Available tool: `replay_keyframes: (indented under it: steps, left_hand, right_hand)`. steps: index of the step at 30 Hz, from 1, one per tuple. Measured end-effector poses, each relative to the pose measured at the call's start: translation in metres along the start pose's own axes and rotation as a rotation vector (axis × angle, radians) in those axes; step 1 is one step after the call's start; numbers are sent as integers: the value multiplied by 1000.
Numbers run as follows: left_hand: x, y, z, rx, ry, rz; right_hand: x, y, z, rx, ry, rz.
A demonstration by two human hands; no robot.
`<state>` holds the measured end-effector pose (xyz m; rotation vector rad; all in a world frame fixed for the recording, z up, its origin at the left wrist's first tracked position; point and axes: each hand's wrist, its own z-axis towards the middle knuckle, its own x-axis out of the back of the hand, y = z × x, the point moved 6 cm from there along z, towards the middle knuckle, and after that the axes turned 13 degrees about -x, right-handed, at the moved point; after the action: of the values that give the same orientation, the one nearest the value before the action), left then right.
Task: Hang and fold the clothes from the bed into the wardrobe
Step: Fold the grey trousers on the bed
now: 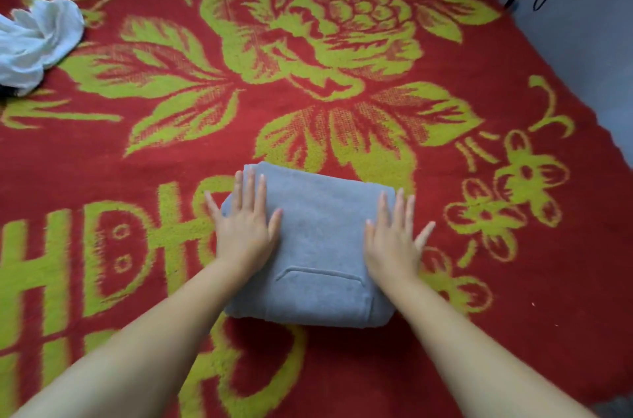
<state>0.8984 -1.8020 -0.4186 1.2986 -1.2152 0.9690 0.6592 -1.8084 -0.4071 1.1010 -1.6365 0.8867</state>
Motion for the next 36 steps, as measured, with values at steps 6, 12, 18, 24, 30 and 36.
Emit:
replay_keyframes:
  steps: [6,12,18,24,30,36]
  left_hand:
    - [-34,39,-88,-407,-25,-28]
    - [-41,4,-101,-203,-130,-4]
    - [-28,39,-130,-568,62,68]
    - [-41,50,-105,-533,76,219]
    - [-24,60,-87,-623,-2,363]
    - [61,57,-56,-495,-140,244]
  right_hand:
    - [-34,-21,-85,338,-85,-143]
    - [-43,49,-62,173,-106,-216]
    - [-25,14,-130,568,-8,-271]
    - [-50,-7,-110,367,-66,-361]
    - [-45,-17,-85,401,-109,-269]
    - [50,-41,-74,439,-97,-187]
